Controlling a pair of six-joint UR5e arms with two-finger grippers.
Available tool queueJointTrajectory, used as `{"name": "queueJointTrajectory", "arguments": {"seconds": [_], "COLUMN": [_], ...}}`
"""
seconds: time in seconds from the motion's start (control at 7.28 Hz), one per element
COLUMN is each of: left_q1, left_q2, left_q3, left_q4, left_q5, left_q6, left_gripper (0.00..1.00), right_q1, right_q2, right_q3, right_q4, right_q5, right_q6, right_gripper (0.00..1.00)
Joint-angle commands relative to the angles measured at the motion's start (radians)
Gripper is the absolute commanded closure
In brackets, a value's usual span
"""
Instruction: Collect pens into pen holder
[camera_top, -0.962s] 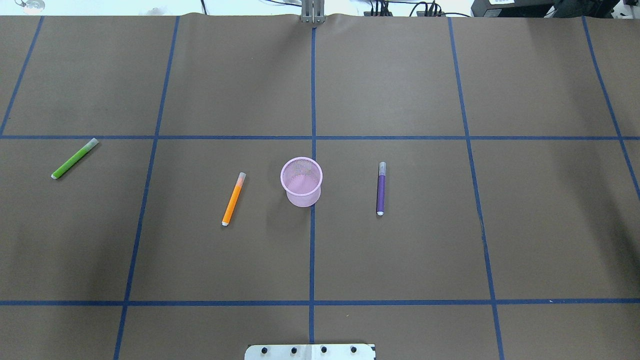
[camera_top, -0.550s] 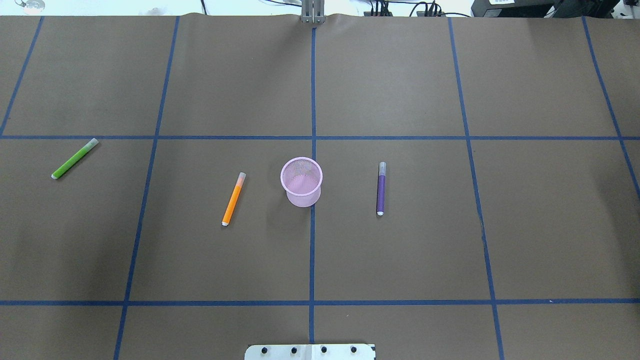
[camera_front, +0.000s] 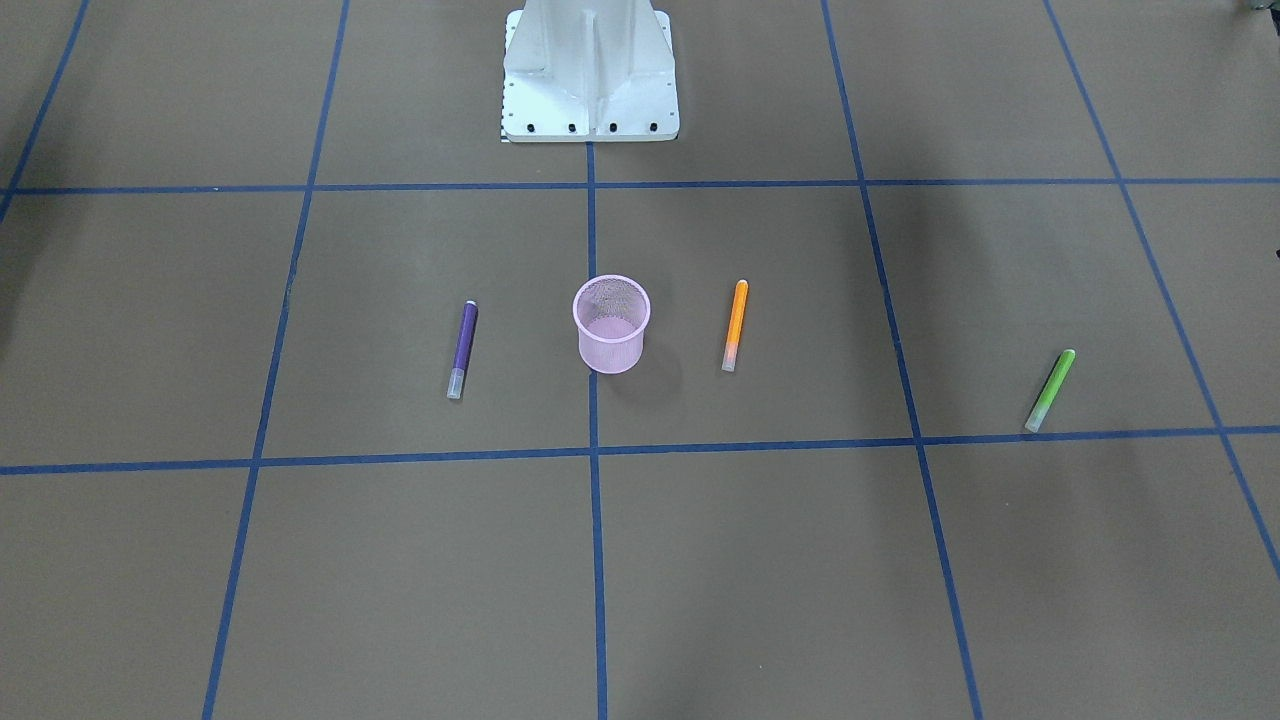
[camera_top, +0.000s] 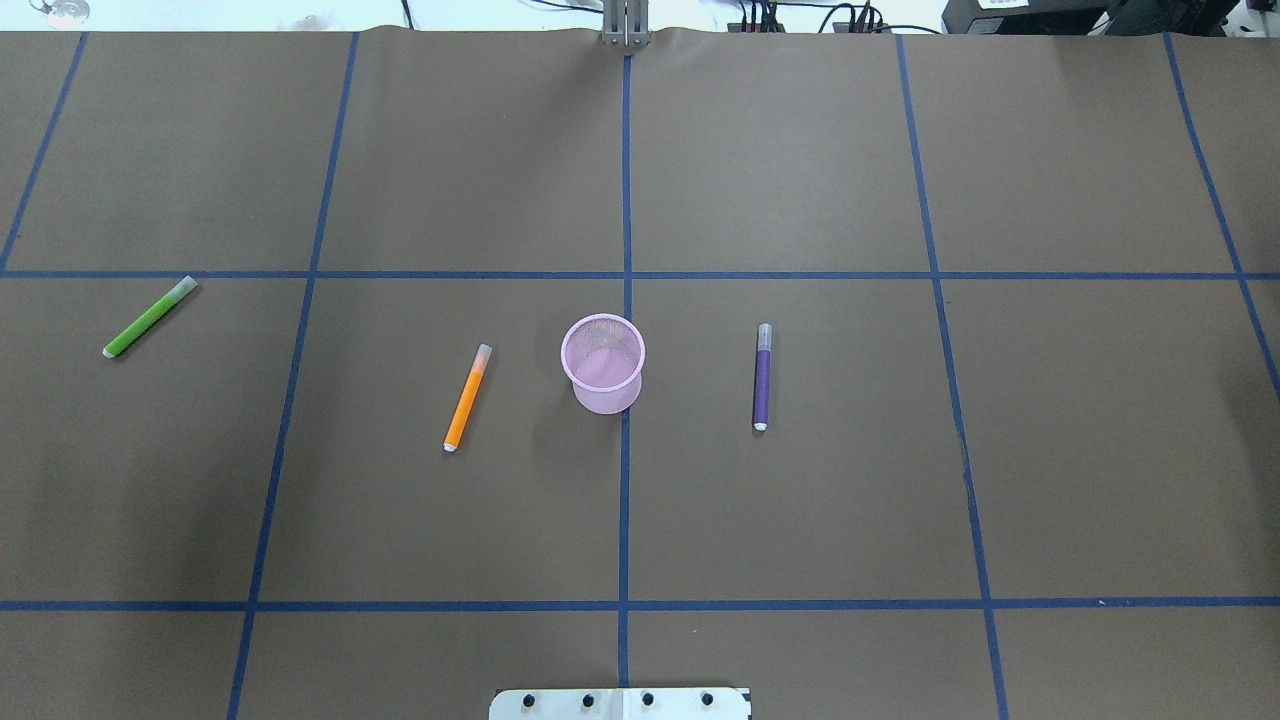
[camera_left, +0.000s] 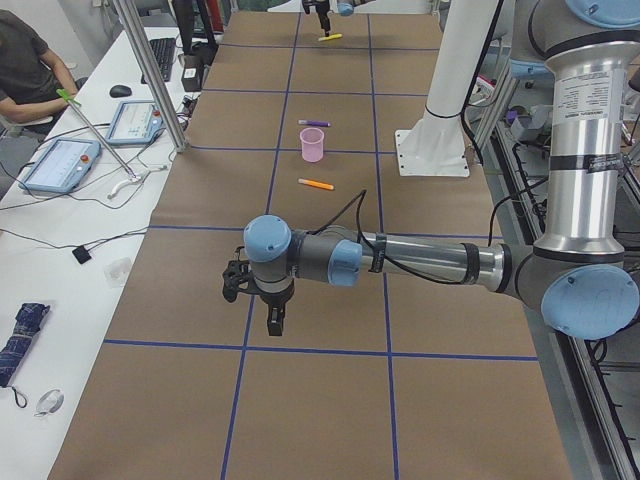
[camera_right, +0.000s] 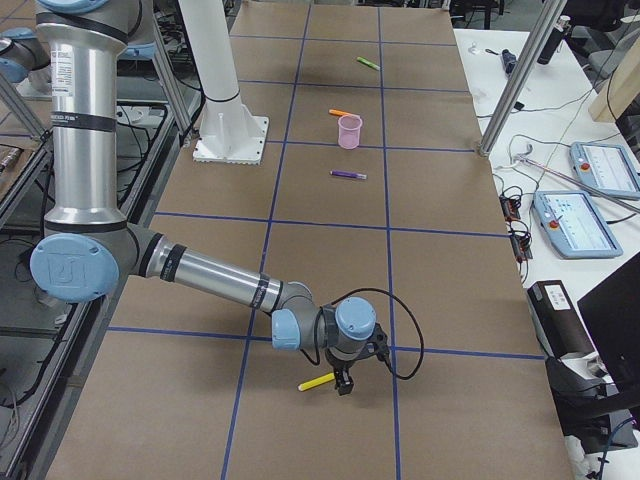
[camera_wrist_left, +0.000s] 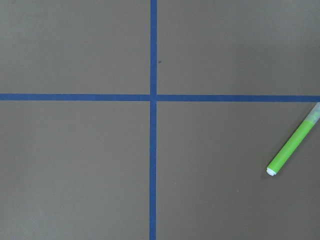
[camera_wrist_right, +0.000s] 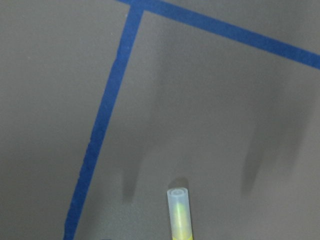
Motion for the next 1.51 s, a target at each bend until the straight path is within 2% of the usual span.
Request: {"name": "queueJointTrajectory", "arguments": {"seconds": [0.0,0.55,0.82,1.37], "left_q1": [0.0,0.0,0.0,0.0], "left_q2": [0.001,0.001,0.001,0.001], "left_q3": [-0.002,-0.002,-0.002,-0.002], "left_q4": [0.0,-0.002,-0.002,-0.002], "left_q5": [0.0,0.0,0.0,0.0], "left_q6": [0.0,0.002,0.002,0.002], "left_gripper": [0.0,0.0,0.0,0.0], "right_q1": [0.001,-0.002,-0.002,-0.004], "right_q2": [-0.029,-0.005,0.018,0.024], "right_q3": [0.0,-0.018,-0.054,-0.066], "right_q4": [0.001,-0.002,-0.001,-0.002], "right_q5": [0.005,-0.004,-0.003,0.0], "right_q6": [-0.002,-0.002,-0.002,0.007], "right_gripper": [0.13,0.29,0.29,0.31]}}
